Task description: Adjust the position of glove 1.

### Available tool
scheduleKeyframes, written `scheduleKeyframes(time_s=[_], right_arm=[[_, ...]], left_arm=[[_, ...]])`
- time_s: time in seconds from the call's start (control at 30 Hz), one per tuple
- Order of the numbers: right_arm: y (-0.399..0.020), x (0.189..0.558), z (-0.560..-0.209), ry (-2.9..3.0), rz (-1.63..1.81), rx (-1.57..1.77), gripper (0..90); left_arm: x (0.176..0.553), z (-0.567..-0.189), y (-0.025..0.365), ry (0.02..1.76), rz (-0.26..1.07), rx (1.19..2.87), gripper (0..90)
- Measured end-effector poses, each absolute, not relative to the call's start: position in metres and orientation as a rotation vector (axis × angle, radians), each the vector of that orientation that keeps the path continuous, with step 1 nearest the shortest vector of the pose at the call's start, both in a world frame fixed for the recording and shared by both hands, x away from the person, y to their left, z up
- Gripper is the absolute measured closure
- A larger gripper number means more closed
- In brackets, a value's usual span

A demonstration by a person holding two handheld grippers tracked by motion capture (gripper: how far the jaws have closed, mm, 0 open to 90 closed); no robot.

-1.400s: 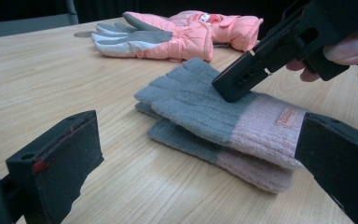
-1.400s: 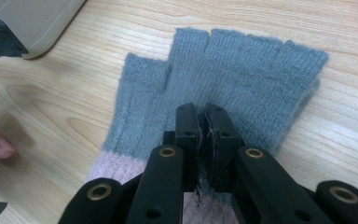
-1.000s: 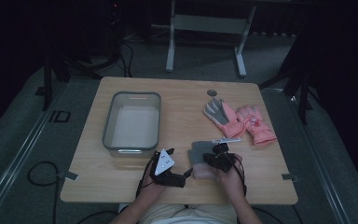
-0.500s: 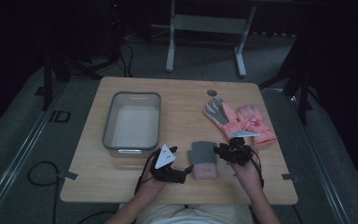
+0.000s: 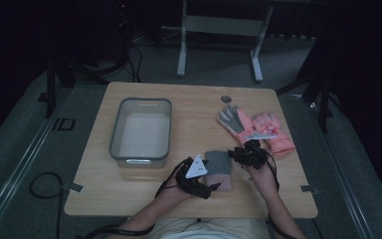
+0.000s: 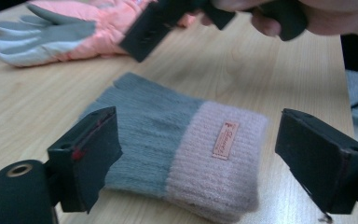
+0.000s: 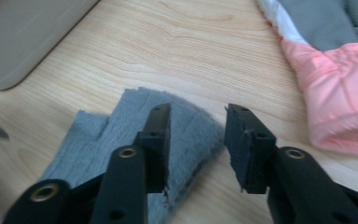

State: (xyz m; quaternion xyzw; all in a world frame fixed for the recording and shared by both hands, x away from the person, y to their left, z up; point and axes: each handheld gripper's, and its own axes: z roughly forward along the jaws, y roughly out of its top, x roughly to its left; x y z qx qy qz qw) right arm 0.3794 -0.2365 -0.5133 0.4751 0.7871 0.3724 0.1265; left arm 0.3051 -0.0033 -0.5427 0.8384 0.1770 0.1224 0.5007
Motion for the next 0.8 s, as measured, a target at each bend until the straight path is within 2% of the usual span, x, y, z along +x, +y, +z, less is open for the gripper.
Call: scheduleKeyframes(time_s=[0.2,0.27,0.57,0.67,0.8], right_arm=[[-0.231,0.389,-0.524,2.285,1.042,1.441,55.3],[-0.232,0.390,-0.528,2.265,1.019,1.483,53.7],[-0.225,0.388,-0.542,2.261,0.979,1.567,49.5],[-0.223,0.386,-0.545,2.250,0.980,1.594,50.3],[-0.223,0.385,-0.548,2.245,1.013,1.638,51.3]], left_arm=[[0.305,-0.553,-0.016,0.338,0.255,2.128,16.9],[0.305,-0.557,-0.017,0.318,0.240,2.154,21.0],[0.307,-0.566,-0.023,0.300,0.340,2.202,27.8],[0.308,-0.567,-0.023,0.284,0.369,2.228,34.1],[0.315,-0.563,-0.023,0.275,0.325,2.267,41.7]])
